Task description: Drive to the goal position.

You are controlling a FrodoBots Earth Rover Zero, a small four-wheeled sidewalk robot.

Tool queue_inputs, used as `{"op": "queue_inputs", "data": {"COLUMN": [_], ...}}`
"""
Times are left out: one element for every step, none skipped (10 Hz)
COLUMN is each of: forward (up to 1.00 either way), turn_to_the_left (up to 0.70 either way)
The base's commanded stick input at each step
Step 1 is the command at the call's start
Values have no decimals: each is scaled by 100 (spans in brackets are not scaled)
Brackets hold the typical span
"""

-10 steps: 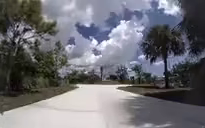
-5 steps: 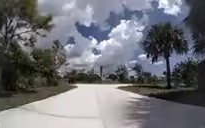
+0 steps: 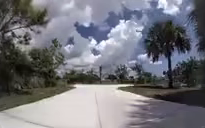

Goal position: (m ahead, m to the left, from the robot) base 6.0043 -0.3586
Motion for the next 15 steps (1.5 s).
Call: {"op": "queue_inputs", "data": {"forward": [70,70,70,70,70,70,70,70,70,70,70,70,70,70,70], "turn_to_the_left": [35,35,20,0,0,0,0,0,0,0,0,0,0,0,0]}}
